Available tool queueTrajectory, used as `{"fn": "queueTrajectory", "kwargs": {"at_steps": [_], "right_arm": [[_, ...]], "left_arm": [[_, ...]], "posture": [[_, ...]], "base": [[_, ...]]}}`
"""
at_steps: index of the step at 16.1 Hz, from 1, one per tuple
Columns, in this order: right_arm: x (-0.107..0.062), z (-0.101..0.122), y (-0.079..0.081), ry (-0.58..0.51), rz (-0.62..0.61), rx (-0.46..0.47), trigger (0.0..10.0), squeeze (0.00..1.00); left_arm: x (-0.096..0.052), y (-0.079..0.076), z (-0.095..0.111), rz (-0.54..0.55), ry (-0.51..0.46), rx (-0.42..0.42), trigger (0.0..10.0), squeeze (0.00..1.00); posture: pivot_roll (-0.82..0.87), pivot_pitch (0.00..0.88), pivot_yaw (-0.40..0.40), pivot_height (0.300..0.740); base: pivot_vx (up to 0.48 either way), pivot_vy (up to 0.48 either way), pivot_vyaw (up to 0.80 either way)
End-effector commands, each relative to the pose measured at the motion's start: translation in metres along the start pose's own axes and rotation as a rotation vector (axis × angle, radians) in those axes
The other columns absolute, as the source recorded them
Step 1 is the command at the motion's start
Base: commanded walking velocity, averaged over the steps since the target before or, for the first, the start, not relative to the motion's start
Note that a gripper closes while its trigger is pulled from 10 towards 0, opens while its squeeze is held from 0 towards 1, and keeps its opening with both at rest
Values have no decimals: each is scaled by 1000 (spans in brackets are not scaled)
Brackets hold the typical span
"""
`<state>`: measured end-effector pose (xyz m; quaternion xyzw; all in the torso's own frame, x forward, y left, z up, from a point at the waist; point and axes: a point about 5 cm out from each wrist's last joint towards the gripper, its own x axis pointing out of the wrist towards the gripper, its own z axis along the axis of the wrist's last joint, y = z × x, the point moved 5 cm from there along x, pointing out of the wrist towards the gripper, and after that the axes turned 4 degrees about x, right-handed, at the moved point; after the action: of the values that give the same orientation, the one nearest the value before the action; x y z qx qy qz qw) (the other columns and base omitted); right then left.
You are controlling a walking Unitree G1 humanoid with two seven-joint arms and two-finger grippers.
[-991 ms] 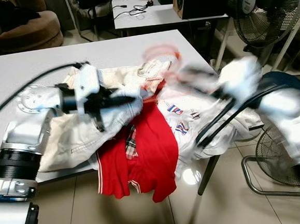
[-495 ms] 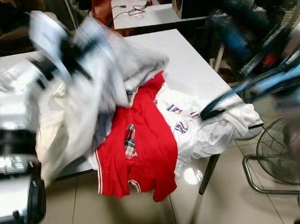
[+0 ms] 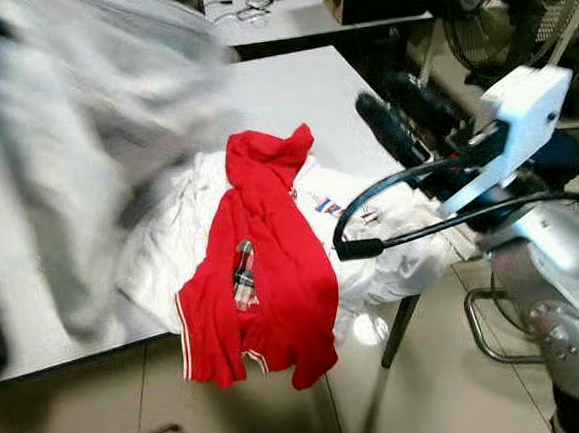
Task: Hang hanger
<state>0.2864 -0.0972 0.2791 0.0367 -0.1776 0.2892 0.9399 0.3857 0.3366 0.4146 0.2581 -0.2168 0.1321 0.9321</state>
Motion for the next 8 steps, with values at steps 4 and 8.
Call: {"fn": "queueTrajectory", "kwargs": {"at_steps": [4, 8], "right_arm": [[5, -5, 14, 27, 0, 40, 10000, 0], [0, -26, 10, 106, -55, 67, 10000, 0]], "left_arm": [[-8, -24, -9, -55, 55, -160, 2196, 0], [-39, -75, -73, -60, 221, -285, 10000, 0]], "posture": [[-155, 0, 46, 740], [-172, 0, 32, 740]], "base": [[0, 0, 0], [0, 0, 0]]}}
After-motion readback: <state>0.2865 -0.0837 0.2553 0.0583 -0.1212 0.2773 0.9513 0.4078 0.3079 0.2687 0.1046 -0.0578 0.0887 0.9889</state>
